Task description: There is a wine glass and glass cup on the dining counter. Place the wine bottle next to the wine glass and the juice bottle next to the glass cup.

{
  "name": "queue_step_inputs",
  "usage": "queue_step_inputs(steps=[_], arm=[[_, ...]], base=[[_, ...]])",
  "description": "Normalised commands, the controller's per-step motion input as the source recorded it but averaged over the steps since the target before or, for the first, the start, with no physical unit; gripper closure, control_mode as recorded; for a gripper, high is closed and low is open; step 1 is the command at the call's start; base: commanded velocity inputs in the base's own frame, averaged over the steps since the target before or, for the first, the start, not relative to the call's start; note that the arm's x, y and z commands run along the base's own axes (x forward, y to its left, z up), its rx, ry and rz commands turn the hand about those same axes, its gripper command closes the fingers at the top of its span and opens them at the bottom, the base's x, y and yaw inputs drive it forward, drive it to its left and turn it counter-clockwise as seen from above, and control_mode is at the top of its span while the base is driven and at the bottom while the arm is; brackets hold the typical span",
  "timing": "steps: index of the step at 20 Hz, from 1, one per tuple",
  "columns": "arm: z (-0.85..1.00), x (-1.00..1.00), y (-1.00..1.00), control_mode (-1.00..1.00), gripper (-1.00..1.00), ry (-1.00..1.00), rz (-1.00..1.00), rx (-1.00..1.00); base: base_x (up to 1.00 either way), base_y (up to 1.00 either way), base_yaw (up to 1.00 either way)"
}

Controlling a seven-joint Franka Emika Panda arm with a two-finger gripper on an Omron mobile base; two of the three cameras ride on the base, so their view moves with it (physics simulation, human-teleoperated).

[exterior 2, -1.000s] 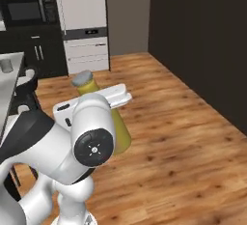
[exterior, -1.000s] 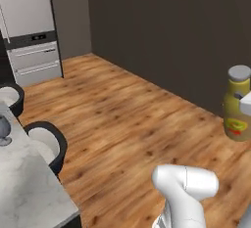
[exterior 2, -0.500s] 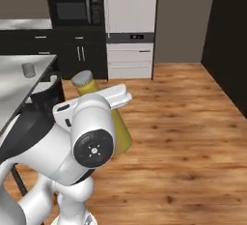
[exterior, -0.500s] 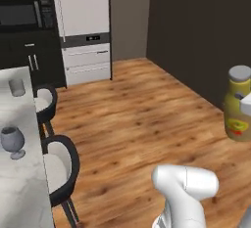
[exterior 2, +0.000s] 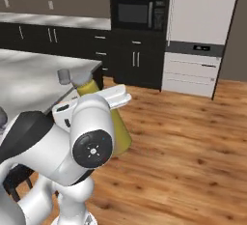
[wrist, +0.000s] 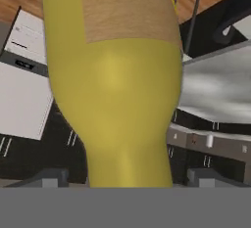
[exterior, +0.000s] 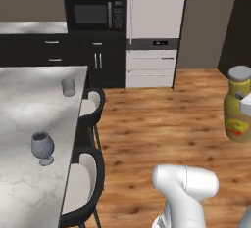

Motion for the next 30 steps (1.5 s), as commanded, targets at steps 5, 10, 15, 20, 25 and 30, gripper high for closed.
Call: queue_step_inputs(steps=[5, 10, 15, 20, 25, 30], arm=[[0.00, 0.00, 0.00, 1.00, 1.00, 0.00, 0.00, 0.00], [0.00, 0.00, 0.00, 1.00, 1.00, 0.00, 0.00, 0.00], [0.00, 0.00, 0.00, 1.00, 1.00, 0.00, 0.00, 0.00], [0.00, 0.00, 0.00, 1.00, 1.00, 0.00, 0.00, 0.00], [0.00, 0.00, 0.00, 1.00, 1.00, 0.00, 0.00, 0.00], [0.00, 0.00, 0.00, 1.00, 1.00, 0.00, 0.00, 0.00]], base=[[0.51, -0.33, 0.60], [0.43, -0.39, 0.58], [0.26, -0.56, 0.51], [0.03, -0.74, 0.47], [0.00, -0.77, 0.47], [0.02, -0.75, 0.48]])
